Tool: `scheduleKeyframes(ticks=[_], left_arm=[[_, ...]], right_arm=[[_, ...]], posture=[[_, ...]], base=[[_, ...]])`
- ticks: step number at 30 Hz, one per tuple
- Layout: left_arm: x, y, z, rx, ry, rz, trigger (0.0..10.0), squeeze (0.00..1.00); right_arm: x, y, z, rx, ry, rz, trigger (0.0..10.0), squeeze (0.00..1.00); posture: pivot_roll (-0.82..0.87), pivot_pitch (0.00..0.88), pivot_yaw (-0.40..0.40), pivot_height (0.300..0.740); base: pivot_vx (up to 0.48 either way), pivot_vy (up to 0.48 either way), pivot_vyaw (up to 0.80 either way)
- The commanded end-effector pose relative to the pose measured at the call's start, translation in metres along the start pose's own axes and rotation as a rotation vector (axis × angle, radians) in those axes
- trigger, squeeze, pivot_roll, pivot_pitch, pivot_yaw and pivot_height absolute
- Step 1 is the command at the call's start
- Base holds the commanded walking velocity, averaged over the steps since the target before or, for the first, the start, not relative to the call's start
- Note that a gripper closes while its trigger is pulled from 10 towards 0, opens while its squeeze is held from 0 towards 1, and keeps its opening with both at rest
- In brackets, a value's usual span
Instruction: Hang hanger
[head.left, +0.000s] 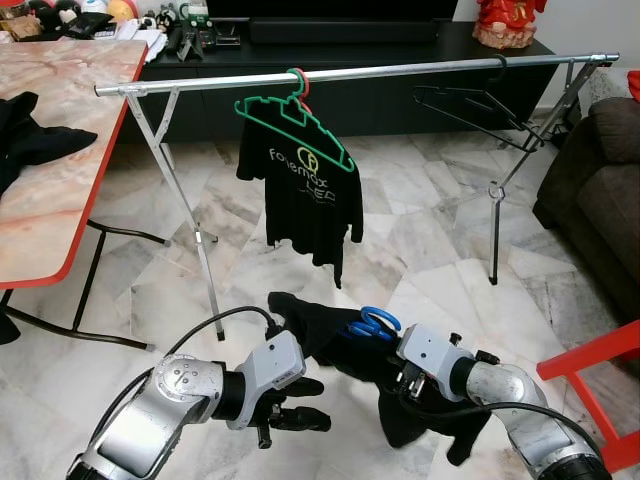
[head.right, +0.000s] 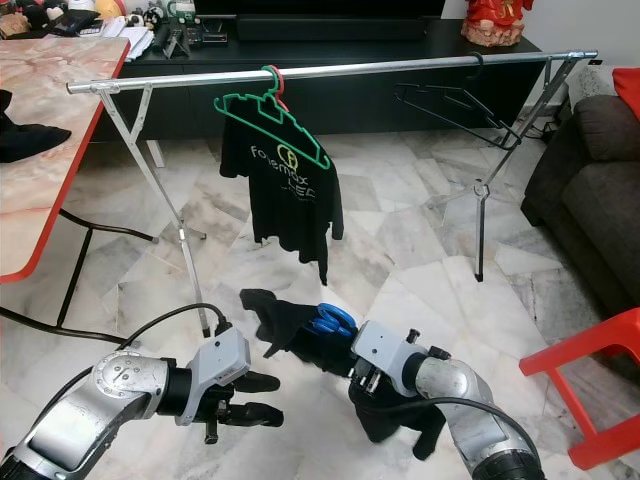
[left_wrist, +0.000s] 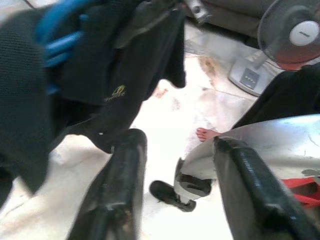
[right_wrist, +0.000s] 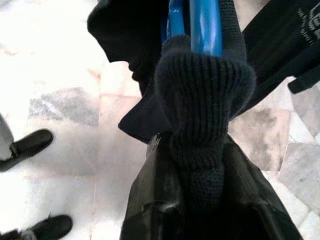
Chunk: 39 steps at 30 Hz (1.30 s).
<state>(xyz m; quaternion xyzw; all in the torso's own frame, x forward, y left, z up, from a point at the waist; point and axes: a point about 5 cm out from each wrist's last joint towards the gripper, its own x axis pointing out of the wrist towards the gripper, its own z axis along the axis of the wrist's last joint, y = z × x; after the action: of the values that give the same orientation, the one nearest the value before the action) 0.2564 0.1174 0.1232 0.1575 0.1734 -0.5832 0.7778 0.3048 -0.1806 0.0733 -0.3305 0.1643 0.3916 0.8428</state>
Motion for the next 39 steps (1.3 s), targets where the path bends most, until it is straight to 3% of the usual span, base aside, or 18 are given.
scheduleKeyframes(ticks=[1, 7, 16, 23, 25, 39], left_arm=[[-0.005, 0.008, 0.002, 0.020, -0.003, 0.055, 10.0, 1.00], [-0.013, 0.020, 0.002, 0.036, 0.010, 0.101, 10.0, 1.00], [-0.002, 0.019, -0.004, 0.079, 0.065, 0.055, 10.0, 1.00], [0.000, 0.021, -0.008, 0.124, 0.112, 0.045, 10.0, 1.00], [0.002, 0.019, -0.011, 0.127, 0.126, 0.018, 10.0, 0.00], [0.016, 0.008, -0.012, 0.122, 0.127, -0.076, 10.0, 0.00]], right_arm=[[-0.008, -0.001, -0.006, 0.002, -0.018, 0.033, 0.0, 0.00], [-0.023, 0.008, -0.022, -0.049, -0.004, 0.184, 0.0, 0.00], [-0.028, 0.022, -0.008, -0.082, -0.092, 0.372, 0.0, 0.00], [-0.031, 0.023, -0.002, -0.107, -0.121, 0.420, 0.0, 0.00], [-0.031, 0.024, 0.002, -0.116, -0.132, 0.437, 0.0, 0.00], [-0.031, 0.021, 0.024, -0.153, -0.210, 0.447, 0.0, 0.00]], posture=[[0.00, 0.175, -0.067, 0.740], [0.00, 0.173, -0.067, 0.740], [0.00, 0.173, -0.064, 0.740], [0.00, 0.174, -0.063, 0.740], [0.00, 0.174, -0.063, 0.740], [-0.01, 0.174, -0.063, 0.740]], base=[[0.000, 0.000, 0.00], [0.000, 0.000, 0.00], [0.000, 0.000, 0.00], [0.000, 0.000, 0.00], [0.000, 0.000, 0.00], [0.000, 0.000, 0.00]])
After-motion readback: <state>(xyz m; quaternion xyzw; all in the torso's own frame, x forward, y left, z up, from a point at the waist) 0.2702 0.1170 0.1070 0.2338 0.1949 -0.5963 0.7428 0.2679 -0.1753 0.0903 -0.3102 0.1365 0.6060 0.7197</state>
